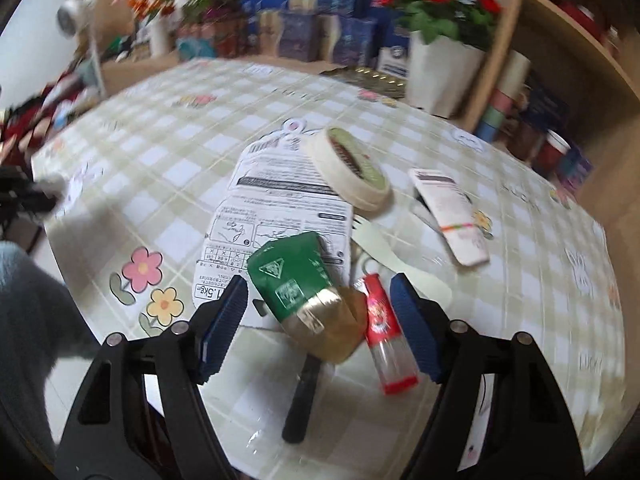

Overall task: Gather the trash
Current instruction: 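Grasp the clear plastic wrapper with the left tool while the right tool grasps the green-gold wrapper, then carry both wrappers over the bin and open the left tool to drop the plastic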

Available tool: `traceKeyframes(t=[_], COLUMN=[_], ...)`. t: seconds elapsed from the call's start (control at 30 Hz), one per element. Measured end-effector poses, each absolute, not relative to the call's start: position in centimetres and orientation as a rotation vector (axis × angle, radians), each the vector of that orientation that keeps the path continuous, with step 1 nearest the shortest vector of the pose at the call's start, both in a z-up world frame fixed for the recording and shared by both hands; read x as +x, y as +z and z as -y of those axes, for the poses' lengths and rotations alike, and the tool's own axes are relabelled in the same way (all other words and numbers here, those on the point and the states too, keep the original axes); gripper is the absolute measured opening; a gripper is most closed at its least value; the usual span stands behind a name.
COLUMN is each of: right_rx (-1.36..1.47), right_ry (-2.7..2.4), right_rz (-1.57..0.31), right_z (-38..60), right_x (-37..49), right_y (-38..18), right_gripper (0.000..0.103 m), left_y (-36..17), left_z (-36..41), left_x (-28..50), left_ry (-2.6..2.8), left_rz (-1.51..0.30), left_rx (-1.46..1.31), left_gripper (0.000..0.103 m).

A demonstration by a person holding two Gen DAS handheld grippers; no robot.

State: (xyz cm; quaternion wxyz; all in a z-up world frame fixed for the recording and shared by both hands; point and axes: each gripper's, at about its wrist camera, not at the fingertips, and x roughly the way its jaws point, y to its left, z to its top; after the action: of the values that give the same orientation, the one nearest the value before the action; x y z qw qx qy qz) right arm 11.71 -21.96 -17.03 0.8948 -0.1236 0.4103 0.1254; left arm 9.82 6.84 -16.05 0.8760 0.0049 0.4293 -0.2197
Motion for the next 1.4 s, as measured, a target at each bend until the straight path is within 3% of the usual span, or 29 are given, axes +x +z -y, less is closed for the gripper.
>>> traceKeyframes(t=[0.07, 0.37, 0.93, 1.4], right_rx=[-0.276, -0.131, 0.185, 0.202], right_ry=[0.274, 0.293, 0.240, 0.225], right_rz=[-0.888, -0.905, -0.716, -0.728], right_z=[21.5, 22.0, 25.2, 24.3], right_x=[12.5, 12.8, 5.2, -3.4], right_y=[-17.7, -17.5, -12.9, -13.6], right_gripper=[0.072, 0.037, 0.035, 0.035], left_y=[-15.8, -14.2, -12.4, -16.4], left_z=[-7.5, -8.2, -4.7, -2.1], left_x=[9.6, 8.4, 4.8, 0.5], left_ry=[-0.445, -0.458, -0.579, -0.692], left_rz=[-0.891, -0.848, -0.840, -0.942], left_rx=[0.008, -0.053, -0.048, 0.004], left_gripper=[0.020, 0.020, 0.020, 0.020])
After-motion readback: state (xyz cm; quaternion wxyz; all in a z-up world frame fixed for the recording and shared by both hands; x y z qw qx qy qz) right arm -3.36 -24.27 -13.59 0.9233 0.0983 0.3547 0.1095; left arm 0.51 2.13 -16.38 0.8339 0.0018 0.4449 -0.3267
